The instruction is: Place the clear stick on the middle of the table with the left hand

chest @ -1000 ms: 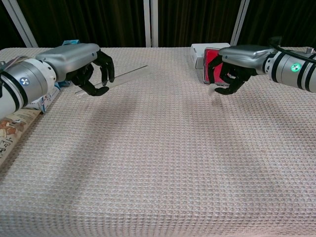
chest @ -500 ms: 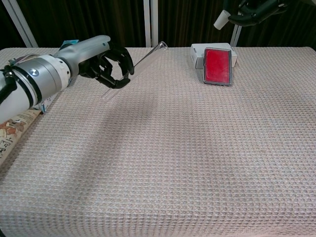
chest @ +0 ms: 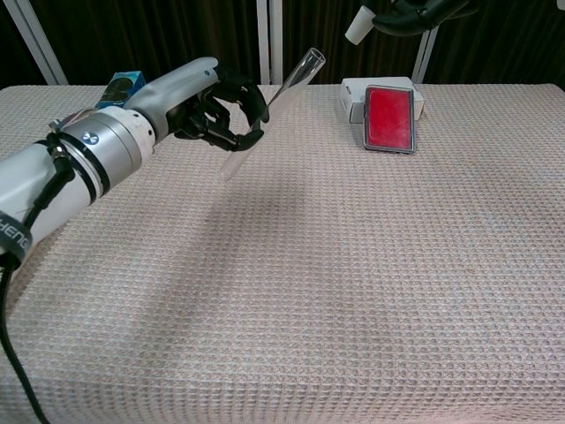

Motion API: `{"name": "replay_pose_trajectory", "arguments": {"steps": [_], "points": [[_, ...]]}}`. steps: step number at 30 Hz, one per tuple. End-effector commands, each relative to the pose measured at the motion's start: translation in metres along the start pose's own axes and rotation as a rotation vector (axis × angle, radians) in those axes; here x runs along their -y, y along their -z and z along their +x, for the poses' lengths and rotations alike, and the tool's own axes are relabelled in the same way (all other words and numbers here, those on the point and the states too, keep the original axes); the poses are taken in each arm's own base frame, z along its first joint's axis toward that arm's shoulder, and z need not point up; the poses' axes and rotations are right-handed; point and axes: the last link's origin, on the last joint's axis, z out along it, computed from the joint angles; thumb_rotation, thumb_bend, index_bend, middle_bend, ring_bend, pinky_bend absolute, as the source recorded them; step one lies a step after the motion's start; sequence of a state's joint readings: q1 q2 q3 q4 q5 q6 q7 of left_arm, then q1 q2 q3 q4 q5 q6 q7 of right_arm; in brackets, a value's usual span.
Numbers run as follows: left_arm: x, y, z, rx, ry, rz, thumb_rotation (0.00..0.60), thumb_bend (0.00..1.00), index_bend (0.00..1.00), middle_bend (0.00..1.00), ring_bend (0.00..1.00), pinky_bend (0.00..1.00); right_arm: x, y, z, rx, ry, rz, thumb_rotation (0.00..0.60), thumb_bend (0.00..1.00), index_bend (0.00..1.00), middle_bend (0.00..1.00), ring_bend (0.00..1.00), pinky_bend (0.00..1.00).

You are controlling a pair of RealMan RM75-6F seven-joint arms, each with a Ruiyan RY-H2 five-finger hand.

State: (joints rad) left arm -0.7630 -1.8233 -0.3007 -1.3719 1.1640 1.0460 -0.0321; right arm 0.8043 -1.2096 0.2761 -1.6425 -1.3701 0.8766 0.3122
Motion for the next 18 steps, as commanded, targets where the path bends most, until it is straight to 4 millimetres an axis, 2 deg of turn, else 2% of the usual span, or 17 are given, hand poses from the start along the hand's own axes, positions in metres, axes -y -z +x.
{"name": "replay_pose_trajectory", "arguments": {"steps": [1,18], "points": [[-0.0016,0.0005,0.0,-0.001,0.002,-0.006,0.6,0.45,0.65,0.62,0.77,1.0,0.0029,-0.0023,-0.0019,0.004,0.003,0.005,0.6,0.54,0.74,0.9,0.97,1.0],[-0.0104,-0.0008,0.0009,0.002,0.005,-0.028,0.6,0.45,0.65,0.62,0.77,1.0,0.0126,-0.0099,-0.0074,0.008,0.008,0.019,0.6,0.55,0.74,0.9,0.97,1.0]]}}
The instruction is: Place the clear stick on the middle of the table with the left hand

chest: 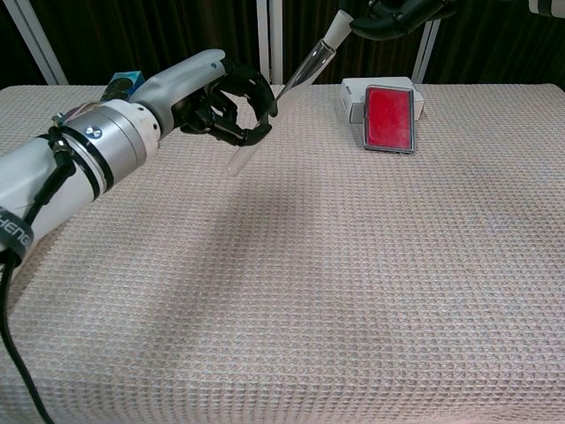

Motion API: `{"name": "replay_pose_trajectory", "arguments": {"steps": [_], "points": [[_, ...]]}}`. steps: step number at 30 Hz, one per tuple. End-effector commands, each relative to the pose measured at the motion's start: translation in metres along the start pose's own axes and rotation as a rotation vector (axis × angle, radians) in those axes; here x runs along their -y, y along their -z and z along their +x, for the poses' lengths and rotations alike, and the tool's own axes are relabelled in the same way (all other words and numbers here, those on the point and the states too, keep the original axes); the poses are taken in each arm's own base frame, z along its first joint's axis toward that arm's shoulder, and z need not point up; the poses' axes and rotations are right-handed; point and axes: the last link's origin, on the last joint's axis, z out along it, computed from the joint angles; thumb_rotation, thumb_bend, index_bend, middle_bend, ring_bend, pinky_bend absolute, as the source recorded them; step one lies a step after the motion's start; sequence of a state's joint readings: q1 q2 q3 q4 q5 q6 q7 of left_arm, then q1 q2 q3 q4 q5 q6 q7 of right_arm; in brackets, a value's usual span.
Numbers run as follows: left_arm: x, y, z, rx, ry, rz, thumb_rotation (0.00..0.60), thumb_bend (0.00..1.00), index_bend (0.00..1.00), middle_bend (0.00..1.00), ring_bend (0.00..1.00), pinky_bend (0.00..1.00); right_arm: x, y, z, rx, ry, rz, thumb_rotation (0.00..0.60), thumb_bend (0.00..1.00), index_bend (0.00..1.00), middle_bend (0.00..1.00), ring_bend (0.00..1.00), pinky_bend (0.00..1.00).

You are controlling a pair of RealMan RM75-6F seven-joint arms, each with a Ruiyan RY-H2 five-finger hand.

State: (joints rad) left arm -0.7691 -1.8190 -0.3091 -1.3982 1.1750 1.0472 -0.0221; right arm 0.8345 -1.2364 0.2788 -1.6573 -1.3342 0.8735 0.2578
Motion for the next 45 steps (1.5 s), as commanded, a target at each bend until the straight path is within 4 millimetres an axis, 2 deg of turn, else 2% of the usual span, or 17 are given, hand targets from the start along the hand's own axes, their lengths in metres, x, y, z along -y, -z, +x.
{"name": "replay_pose_trajectory", "arguments": {"steps": [1,28,30,32,35,38,40,45], "points": [[-0.001,0.0,0.0,0.001,0.001,-0.002,0.6,0.45,0.65,0.62,0.77,1.0,0.0,-0.001,0.0,-0.001,0.001,0.001,0.6,0.55,0.74,0.9,0.97,1.0],[-0.006,-0.005,0.004,0.005,0.045,-0.003,0.6,0.45,0.65,0.62,0.77,1.0,0.002,-0.008,-0.01,0.008,-0.011,0.004,0.6,0.54,0.73,0.9,0.97,1.0],[-0.006,-0.004,0.004,0.004,0.043,-0.001,0.6,0.45,0.65,0.62,0.77,1.0,0.002,-0.008,-0.009,0.002,-0.014,0.002,0.6,0.5,0.7,0.9,0.97,1.0],[-0.004,-0.004,0.004,0.003,0.037,-0.001,0.6,0.45,0.65,0.62,0.77,1.0,0.001,-0.008,-0.009,-0.005,-0.019,-0.001,0.6,0.4,0.64,0.9,0.97,1.0],[-0.002,-0.003,0.004,0.002,0.03,0.0,0.6,0.45,0.65,0.62,0.77,1.0,-0.001,-0.008,-0.009,-0.01,-0.027,-0.007,0.6,0.17,0.5,0.9,0.96,1.0],[-0.002,-0.003,0.005,0.0,0.023,0.0,0.6,0.45,0.65,0.62,0.77,1.0,-0.001,-0.008,-0.009,-0.012,-0.034,-0.009,0.6,0.04,0.39,0.9,0.96,1.0],[-0.001,-0.003,0.005,-0.001,0.014,-0.001,0.6,0.45,0.65,0.62,0.77,1.0,-0.002,-0.008,-0.009,-0.014,-0.039,-0.009,0.6,0.01,0.34,0.9,0.96,1.0],[0.004,-0.001,0.006,0.003,-0.02,0.007,0.6,0.45,0.65,0.62,0.77,1.0,-0.005,-0.004,-0.004,-0.031,-0.047,-0.017,0.6,0.0,0.26,0.9,0.96,1.0]]}}
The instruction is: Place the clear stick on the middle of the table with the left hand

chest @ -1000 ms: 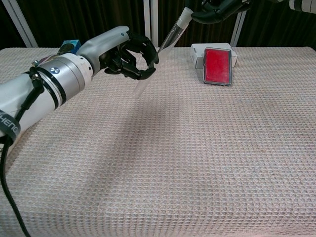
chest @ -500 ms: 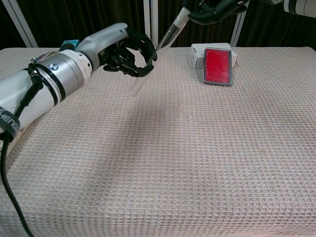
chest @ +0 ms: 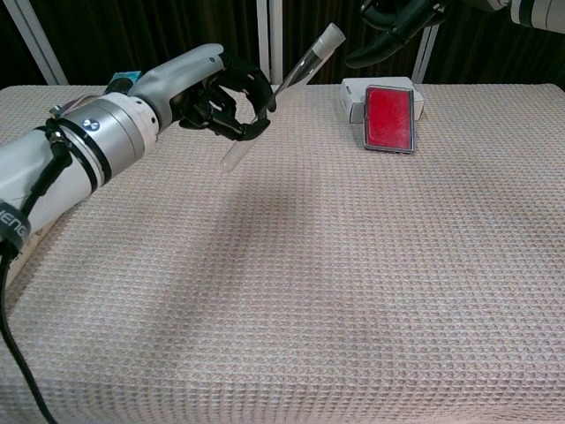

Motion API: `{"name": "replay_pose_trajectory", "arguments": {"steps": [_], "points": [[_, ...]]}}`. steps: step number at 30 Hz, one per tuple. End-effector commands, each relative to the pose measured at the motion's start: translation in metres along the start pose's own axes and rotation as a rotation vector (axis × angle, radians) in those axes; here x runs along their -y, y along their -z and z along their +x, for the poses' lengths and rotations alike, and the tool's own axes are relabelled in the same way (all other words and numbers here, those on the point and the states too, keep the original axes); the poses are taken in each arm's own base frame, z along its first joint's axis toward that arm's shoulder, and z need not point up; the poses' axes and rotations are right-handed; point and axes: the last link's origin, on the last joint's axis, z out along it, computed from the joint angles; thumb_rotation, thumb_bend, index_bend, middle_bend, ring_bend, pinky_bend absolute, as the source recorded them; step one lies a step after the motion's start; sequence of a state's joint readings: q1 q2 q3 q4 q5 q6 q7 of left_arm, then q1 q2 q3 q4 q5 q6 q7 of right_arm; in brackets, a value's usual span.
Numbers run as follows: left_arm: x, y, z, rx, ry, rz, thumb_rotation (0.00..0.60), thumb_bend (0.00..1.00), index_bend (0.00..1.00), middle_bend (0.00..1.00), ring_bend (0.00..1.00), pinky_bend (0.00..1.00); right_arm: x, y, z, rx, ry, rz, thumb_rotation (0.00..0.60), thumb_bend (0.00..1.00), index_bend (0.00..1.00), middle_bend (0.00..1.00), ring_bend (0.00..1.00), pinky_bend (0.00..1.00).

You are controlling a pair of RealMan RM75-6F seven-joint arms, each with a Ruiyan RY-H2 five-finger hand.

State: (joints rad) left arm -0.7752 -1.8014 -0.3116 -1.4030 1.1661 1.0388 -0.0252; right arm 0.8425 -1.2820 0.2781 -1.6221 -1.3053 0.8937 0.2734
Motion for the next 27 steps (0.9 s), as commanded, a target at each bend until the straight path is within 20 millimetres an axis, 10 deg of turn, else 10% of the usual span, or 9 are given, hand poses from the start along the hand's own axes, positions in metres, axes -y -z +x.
{"name": "replay_pose_trajectory", "arguments": {"steps": [1,11,27], "points": [[0.006,0.002,0.001,0.002,-0.035,0.009,0.6,0.45,0.65,0.62,0.77,1.0,-0.003,0.005,0.006,-0.017,0.001,-0.008,0.6,0.0,0.25,0.9,0.96,1.0],[0.031,-0.003,-0.006,0.029,-0.418,0.058,0.6,0.45,0.65,0.62,0.77,1.0,-0.038,0.062,0.042,-0.153,0.003,-0.107,0.6,0.0,0.24,0.9,0.96,1.0],[0.031,-0.025,-0.037,0.131,-0.67,0.134,0.6,0.41,0.49,0.46,0.73,1.0,-0.077,0.117,0.033,-0.178,-0.057,-0.206,0.6,0.0,0.24,0.9,0.96,1.0]]}}
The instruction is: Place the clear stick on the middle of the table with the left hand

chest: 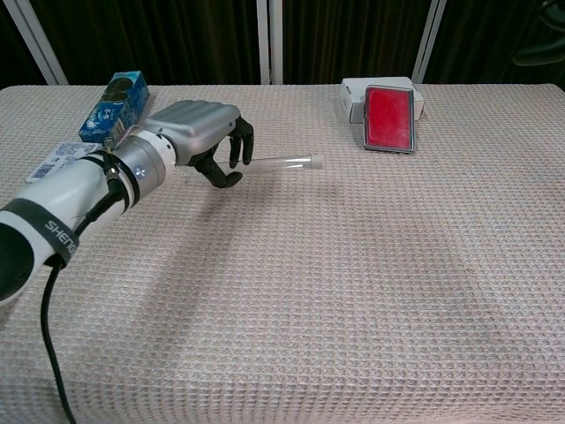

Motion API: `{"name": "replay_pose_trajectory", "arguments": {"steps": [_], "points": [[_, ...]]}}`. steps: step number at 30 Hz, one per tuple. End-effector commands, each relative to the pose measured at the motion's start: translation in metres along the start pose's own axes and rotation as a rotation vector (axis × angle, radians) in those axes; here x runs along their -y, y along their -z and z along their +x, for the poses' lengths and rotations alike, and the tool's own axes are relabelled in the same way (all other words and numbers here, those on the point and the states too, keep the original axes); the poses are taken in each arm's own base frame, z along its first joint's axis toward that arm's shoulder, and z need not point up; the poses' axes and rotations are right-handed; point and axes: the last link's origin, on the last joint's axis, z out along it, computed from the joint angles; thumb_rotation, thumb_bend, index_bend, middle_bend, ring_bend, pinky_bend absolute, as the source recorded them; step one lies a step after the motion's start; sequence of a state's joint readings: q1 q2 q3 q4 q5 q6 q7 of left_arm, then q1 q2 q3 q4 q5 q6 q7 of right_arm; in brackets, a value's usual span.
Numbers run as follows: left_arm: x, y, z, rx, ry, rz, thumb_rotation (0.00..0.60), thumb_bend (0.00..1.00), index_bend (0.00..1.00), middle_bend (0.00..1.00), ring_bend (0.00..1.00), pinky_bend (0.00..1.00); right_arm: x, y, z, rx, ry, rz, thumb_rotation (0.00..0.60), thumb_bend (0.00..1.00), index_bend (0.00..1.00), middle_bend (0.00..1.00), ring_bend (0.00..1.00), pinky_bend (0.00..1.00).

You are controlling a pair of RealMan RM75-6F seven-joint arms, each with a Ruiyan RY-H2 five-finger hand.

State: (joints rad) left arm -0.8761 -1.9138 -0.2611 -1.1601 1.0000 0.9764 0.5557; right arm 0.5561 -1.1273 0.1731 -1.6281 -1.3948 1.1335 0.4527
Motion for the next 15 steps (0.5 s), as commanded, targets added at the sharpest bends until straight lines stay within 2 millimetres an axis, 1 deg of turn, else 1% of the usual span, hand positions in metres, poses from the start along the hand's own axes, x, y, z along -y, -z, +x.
{"name": "replay_pose_trajectory", "arguments": {"steps": [1,2,5,7,10,13,14,15], "points": [[-0.006,-0.004,-0.003,0.036,-0.038,0.01,0.6,0.4,0.45,0.42,0.73,1.0,-0.003,0.003,-0.001,0.001,-0.006,-0.002,0.6,0.0,0.24,0.9,0.96,1.0],[-0.007,-0.004,-0.003,0.038,-0.041,0.011,0.6,0.4,0.43,0.4,0.73,1.0,-0.004,0.004,-0.002,0.001,-0.006,-0.003,0.6,0.0,0.24,0.9,0.96,1.0],[-0.007,-0.002,-0.004,0.05,-0.053,0.015,0.6,0.39,0.31,0.31,0.72,1.0,-0.006,0.006,-0.004,0.0,-0.02,-0.007,0.6,0.0,0.24,0.9,0.96,1.0],[-0.005,-0.001,-0.005,0.053,-0.06,0.019,0.6,0.39,0.25,0.28,0.71,1.0,-0.008,0.007,-0.005,0.0,-0.03,-0.009,0.6,0.0,0.24,0.9,0.96,1.0],[-0.001,0.004,-0.002,0.041,-0.047,0.027,0.6,0.38,0.2,0.26,0.7,1.0,-0.011,0.01,-0.008,0.005,-0.032,-0.018,0.6,0.0,0.24,0.9,0.96,1.0],[0.017,0.014,0.011,-0.017,-0.017,0.052,0.6,0.37,0.19,0.26,0.67,1.0,-0.021,0.017,-0.011,0.02,-0.001,-0.056,0.6,0.0,0.24,0.9,0.95,1.0],[0.028,0.02,0.019,-0.049,-0.008,0.066,0.6,0.36,0.19,0.26,0.65,1.0,-0.026,0.021,-0.011,0.029,0.02,-0.075,0.6,0.0,0.24,0.9,0.94,1.0],[0.038,0.025,0.025,-0.07,-0.003,0.076,0.6,0.35,0.19,0.26,0.6,0.99,-0.031,0.025,-0.01,0.042,0.045,-0.096,0.6,0.0,0.24,0.87,0.91,1.0]]}}
